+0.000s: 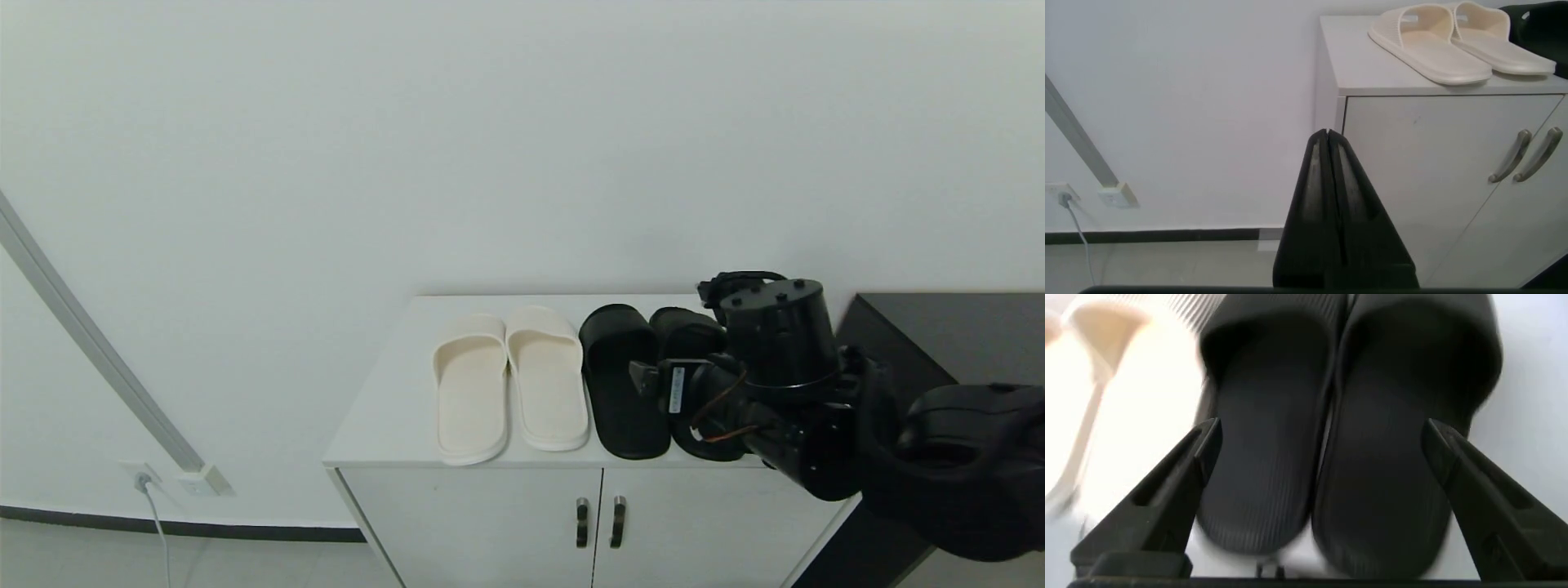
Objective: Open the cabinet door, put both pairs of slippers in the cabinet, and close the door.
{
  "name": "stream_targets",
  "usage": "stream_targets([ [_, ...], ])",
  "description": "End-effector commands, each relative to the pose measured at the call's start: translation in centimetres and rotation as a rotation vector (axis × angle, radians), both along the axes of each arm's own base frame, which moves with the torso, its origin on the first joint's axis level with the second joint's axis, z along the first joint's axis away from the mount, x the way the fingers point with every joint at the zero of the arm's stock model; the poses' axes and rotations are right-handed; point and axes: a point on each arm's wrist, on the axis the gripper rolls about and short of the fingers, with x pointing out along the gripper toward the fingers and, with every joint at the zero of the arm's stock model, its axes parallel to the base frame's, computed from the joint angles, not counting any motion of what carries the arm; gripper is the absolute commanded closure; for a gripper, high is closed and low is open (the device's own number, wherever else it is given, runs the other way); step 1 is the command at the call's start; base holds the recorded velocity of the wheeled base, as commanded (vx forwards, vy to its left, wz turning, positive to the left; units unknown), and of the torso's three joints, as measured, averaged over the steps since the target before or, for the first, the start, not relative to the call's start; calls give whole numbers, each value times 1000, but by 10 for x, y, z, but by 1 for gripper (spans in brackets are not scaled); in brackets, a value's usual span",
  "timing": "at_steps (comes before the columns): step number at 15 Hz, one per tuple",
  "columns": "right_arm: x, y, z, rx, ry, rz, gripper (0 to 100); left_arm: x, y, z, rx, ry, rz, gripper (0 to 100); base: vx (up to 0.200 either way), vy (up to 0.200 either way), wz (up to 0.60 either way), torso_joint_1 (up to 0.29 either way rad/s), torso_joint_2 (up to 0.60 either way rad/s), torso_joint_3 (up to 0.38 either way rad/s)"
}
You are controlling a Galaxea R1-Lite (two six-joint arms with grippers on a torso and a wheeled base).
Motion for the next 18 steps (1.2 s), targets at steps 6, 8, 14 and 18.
stream_targets([
  [6,43,21,-30,-72,-131,-96,0,0,0,0,-2,1,0,100,0,0,0,0,0,0],
  [8,53,22,-37,-110,-174,-109,0,0,0,0,-2,1,0,100,0,0,0,0,0,0],
  [14,66,22,-44,-116,-177,-129,0,0,0,0,-2,1,0,100,0,0,0,0,0,0],
  [18,82,23,-46,-128,-188,-147,0,0,0,0,-2,1,0,100,0,0,0,0,0,0],
])
